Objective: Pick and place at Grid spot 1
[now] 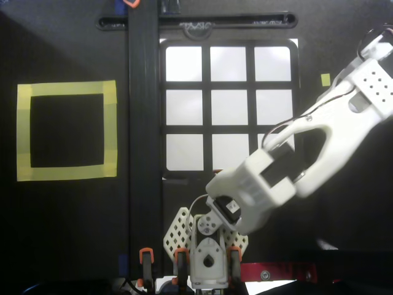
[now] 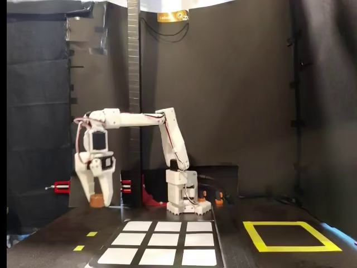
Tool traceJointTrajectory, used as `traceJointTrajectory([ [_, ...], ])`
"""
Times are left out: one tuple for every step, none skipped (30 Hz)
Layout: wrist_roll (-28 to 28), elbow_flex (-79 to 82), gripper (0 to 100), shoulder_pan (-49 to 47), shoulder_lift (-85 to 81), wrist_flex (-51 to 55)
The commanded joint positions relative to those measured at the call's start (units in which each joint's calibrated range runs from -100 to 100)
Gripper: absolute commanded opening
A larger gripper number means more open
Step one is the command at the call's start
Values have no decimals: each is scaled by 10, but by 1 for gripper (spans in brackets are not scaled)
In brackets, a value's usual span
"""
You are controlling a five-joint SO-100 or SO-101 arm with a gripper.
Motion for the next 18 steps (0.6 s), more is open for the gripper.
traceJointTrajectory([
  [-2,-14,13,-5,-59,30],
  [-4,-14,13,-9,-69,35],
  [-4,-14,13,-11,-77,41],
  [-4,-14,13,-11,-82,46],
  [-4,-14,13,-11,-84,48],
  [-5,-13,13,-11,-84,48],
  [-7,-13,13,-12,-84,49],
  [-13,-13,13,-16,-84,52],
  [-27,-13,13,-30,-84,53],
  [-47,-12,13,-49,-82,53],
  [-69,-12,13,-70,-82,53],
  [-92,-12,13,-92,-82,53],
  [-113,-12,13,-114,-82,54],
  [-136,-12,13,-136,-82,55],
  [-153,-12,13,-155,-82,62],
  [-172,-12,13,-174,-83,69],
  [-190,-12,13,-193,-83,77],
  [-207,-12,13,-211,-84,84],
])
